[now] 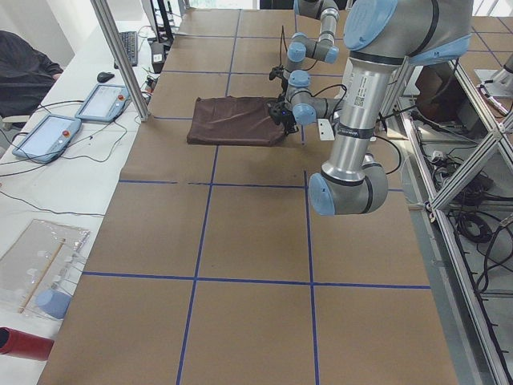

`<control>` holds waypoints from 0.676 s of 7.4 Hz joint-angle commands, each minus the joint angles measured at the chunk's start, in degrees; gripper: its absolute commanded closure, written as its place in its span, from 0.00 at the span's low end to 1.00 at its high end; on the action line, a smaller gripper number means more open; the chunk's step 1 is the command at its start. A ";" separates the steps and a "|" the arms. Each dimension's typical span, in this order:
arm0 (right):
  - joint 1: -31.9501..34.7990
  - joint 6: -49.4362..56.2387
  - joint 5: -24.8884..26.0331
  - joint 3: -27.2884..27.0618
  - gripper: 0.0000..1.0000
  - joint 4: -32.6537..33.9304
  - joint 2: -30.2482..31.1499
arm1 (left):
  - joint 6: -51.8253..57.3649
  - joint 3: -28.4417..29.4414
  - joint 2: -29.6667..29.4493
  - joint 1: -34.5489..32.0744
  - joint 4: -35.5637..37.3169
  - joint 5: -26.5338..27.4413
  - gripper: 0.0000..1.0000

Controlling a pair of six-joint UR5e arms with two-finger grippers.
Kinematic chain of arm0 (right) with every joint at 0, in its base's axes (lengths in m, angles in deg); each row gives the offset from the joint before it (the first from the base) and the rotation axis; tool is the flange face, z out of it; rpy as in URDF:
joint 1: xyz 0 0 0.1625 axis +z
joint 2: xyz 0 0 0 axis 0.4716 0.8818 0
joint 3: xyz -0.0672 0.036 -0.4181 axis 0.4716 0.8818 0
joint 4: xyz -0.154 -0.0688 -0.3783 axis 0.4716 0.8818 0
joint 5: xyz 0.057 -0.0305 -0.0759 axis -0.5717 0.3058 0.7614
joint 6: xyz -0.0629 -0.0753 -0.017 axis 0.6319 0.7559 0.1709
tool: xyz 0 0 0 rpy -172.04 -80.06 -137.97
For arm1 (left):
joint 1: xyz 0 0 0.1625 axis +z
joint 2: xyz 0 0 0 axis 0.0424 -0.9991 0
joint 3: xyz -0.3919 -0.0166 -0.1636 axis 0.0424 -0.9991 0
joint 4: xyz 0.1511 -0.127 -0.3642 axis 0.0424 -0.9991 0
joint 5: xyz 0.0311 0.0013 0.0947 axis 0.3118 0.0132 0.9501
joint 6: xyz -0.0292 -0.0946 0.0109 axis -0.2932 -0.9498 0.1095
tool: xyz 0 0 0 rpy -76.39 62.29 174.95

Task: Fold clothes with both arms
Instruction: 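Lower both grippers to the shirt's near corners and grasp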

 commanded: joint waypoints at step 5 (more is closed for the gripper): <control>0.34 0.31 -0.70 -0.23 0.95 0.42 -0.46 | 0.00 -0.05 0.00 -0.49 0.09 0.00 1.00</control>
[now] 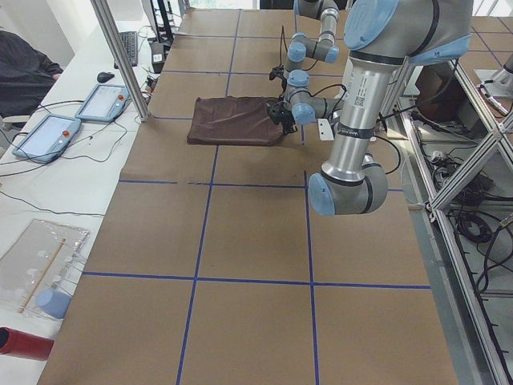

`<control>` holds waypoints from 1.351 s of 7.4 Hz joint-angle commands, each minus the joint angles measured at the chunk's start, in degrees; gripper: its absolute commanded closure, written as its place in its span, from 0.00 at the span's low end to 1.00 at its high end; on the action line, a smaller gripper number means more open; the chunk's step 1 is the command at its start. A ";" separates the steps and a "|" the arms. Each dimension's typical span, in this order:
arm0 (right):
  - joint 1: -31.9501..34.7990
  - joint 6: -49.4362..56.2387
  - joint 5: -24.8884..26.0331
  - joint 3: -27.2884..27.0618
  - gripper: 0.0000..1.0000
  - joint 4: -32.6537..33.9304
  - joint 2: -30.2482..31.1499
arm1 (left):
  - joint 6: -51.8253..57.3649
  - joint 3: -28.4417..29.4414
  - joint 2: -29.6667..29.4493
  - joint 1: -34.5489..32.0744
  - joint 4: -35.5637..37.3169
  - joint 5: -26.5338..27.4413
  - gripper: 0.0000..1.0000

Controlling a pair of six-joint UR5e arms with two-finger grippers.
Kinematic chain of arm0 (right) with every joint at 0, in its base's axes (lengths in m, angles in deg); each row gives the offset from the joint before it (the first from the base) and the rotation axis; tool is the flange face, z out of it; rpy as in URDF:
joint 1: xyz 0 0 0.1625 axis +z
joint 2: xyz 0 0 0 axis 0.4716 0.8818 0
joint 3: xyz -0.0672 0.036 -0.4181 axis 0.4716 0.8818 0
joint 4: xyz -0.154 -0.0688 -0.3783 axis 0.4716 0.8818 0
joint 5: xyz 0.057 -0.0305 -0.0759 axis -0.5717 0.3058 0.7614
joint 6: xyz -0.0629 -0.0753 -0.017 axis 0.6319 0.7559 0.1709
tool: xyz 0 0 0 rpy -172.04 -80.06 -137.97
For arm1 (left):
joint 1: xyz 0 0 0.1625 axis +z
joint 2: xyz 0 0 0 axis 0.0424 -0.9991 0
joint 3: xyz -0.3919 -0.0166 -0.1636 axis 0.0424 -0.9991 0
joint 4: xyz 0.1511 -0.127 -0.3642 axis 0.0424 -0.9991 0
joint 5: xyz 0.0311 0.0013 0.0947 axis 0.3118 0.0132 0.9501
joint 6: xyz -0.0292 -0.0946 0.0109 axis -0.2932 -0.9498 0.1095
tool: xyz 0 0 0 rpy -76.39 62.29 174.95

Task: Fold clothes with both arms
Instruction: 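Lower both grippers to the shirt's near corners and grasp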

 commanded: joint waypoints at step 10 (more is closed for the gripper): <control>3.02 0.64 -9.20 -9.04 1.00 -2.17 2.28 | 0.00 -8.93 0.44 1.09 8.67 -0.26 1.00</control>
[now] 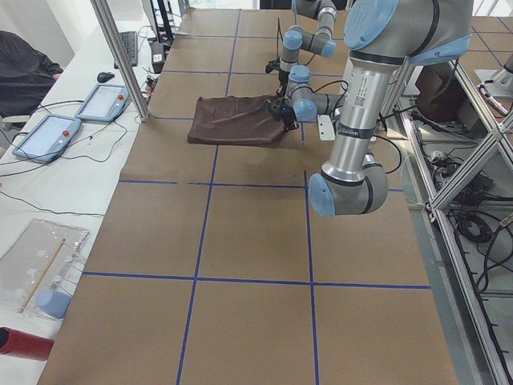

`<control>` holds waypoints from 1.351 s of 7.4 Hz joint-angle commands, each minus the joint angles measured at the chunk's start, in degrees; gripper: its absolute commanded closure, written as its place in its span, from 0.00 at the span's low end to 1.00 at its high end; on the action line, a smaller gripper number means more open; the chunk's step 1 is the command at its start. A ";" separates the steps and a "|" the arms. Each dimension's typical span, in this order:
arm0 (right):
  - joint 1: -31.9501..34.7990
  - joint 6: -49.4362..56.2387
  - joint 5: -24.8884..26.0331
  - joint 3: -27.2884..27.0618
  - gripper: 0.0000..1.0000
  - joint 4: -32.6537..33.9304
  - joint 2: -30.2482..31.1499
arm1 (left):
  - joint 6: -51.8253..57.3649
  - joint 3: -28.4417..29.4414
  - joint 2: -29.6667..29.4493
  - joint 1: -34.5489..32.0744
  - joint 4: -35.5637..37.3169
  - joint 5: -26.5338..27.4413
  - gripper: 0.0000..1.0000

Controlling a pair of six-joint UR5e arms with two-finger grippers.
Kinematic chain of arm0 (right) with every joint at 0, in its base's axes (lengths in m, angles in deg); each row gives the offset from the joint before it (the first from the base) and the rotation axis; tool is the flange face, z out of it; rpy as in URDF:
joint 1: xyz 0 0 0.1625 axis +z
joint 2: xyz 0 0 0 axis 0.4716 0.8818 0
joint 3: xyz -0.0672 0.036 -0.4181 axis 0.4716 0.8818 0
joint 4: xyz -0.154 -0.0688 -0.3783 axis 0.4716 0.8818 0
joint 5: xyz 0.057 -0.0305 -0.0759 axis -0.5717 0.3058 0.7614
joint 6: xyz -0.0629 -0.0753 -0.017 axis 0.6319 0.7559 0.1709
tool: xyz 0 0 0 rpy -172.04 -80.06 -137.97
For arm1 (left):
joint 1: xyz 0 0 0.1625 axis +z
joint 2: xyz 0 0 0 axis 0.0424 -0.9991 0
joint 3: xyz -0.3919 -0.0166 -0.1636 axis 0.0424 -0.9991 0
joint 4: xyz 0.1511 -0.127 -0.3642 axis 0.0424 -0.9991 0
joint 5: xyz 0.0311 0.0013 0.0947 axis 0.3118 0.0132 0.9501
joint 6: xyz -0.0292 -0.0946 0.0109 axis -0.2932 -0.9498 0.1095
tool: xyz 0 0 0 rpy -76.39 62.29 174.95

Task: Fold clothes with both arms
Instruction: 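Lift the near edge with both grippers and fold it toward the far edge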

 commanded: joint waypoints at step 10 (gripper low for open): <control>14.52 2.48 -8.38 5.98 1.00 -12.83 -2.14 | 11.95 2.96 -5.73 -13.02 2.34 -3.51 1.00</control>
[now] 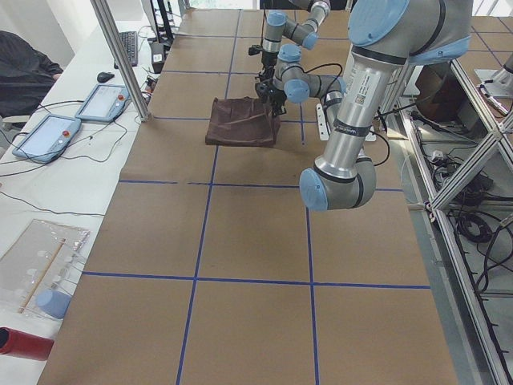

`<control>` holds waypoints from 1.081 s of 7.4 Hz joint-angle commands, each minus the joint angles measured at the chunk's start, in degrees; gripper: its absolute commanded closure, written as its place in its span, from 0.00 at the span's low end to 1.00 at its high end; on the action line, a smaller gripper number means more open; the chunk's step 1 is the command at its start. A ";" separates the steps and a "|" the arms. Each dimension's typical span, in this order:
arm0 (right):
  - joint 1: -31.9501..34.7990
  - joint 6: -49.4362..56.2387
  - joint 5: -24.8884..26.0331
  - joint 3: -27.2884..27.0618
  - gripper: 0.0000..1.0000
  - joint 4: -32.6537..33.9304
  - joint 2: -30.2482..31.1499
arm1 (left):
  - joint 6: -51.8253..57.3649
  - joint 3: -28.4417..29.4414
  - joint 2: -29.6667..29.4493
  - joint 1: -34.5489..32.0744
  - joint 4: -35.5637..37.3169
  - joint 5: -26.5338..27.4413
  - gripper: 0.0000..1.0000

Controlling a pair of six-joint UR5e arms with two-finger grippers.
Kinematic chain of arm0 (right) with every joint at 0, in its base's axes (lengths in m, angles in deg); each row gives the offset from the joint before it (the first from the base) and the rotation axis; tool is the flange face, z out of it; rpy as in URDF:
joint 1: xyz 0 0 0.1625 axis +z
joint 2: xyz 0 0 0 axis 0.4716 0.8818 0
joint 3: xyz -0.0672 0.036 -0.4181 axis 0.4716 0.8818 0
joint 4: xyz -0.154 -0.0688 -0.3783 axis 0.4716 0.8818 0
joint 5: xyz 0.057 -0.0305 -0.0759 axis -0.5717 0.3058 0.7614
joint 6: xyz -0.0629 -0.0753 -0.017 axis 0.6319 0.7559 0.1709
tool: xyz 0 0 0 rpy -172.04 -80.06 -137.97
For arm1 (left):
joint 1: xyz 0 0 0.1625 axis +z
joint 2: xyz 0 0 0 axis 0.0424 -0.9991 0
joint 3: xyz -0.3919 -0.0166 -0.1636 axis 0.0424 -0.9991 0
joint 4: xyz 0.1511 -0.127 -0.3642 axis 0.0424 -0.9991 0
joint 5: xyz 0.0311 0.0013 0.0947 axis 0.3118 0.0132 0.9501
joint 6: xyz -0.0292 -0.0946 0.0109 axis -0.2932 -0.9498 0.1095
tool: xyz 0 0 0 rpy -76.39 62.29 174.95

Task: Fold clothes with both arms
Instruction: 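Lift the near edge with both grippers and fold it toward the far edge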

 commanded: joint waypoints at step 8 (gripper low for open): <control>10.73 1.96 -7.49 29.31 0.01 -0.46 -16.71 | 3.89 33.48 -13.65 -12.41 -22.98 -0.13 0.02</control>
